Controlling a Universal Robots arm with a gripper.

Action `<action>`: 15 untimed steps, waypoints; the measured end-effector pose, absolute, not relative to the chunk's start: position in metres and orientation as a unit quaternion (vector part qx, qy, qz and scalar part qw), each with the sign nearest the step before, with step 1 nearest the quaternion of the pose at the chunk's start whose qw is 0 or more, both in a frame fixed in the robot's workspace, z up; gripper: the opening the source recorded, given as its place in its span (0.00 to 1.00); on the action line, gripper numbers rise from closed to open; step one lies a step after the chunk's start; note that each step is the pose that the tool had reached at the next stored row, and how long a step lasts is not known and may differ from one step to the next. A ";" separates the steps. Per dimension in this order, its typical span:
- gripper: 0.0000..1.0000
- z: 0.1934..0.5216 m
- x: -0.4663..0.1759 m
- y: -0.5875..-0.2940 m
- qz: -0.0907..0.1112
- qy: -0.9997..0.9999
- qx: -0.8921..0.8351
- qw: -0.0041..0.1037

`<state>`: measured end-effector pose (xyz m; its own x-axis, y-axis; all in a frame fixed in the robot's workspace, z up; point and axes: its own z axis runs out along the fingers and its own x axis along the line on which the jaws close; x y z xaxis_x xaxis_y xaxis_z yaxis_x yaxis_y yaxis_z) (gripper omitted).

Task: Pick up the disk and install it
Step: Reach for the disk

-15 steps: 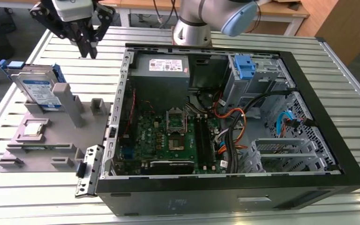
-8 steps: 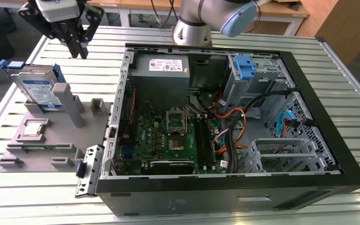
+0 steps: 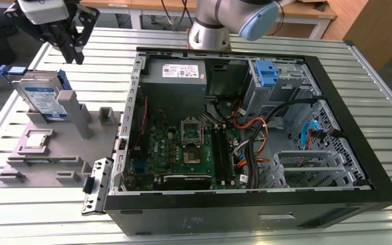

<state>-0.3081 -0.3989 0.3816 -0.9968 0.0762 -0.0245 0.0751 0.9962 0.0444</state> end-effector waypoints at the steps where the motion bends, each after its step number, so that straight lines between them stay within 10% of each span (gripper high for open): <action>1: 0.24 0.381 -0.310 -0.399 0.022 0.999 0.038 0.013; 15: 0.23 0.381 -0.321 -0.399 0.022 0.999 0.038 0.013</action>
